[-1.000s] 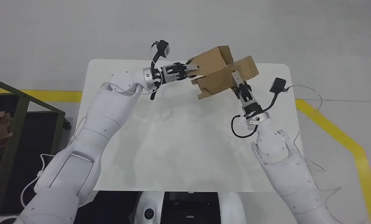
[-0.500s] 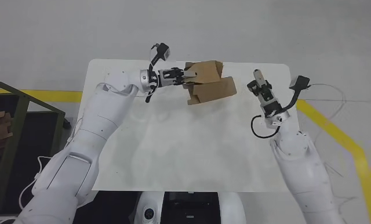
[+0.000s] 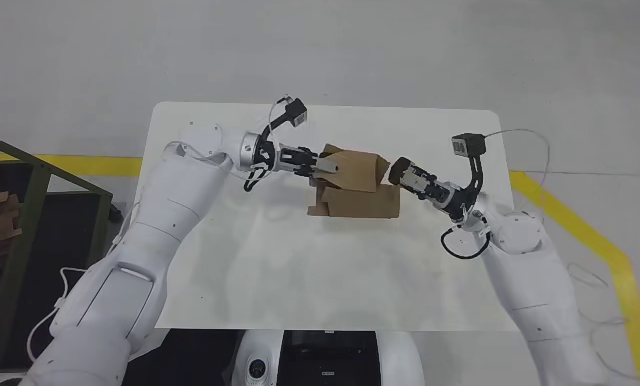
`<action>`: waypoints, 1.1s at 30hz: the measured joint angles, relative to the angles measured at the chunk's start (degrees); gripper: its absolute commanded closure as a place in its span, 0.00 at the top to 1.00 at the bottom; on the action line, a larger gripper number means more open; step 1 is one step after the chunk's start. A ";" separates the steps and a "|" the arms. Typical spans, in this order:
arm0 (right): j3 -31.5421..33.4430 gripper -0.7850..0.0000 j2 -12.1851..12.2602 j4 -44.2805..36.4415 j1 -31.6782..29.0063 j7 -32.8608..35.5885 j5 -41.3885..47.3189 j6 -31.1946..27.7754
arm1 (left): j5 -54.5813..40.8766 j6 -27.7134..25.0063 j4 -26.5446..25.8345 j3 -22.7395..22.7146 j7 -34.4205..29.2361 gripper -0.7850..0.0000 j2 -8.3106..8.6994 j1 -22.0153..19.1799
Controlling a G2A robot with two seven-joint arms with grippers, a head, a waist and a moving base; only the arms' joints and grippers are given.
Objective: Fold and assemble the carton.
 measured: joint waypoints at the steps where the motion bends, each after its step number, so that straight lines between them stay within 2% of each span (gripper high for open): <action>1: -0.11 1.00 0.15 0.55 0.42 2.53 1.15 -0.38 | 0.03 0.29 -0.43 0.00 -0.29 0.00 0.24 0.15; 6: -0.39 1.00 0.54 1.98 1.63 8.11 3.93 -0.94 | -1.74 1.70 -2.20 -0.11 -1.70 0.00 1.12 0.75; 11: -0.40 1.00 0.55 2.01 1.67 8.05 3.97 -0.87 | -0.87 -3.01 -0.80 -1.54 2.95 0.00 1.78 0.68; 21: -0.40 1.00 0.55 2.01 1.67 8.05 3.96 -0.87 | -0.89 -2.70 -0.83 -1.53 2.82 0.00 1.76 0.74; 26: -1.53 1.00 0.61 -0.15 1.52 9.41 5.74 1.31 | 1.90 -0.82 -3.53 -1.52 4.43 0.00 2.18 2.34; 33: -3.44 1.00 1.29 0.13 4.43 14.43 9.93 5.50 | 1.44 0.23 -4.93 -2.08 2.13 0.00 2.70 3.47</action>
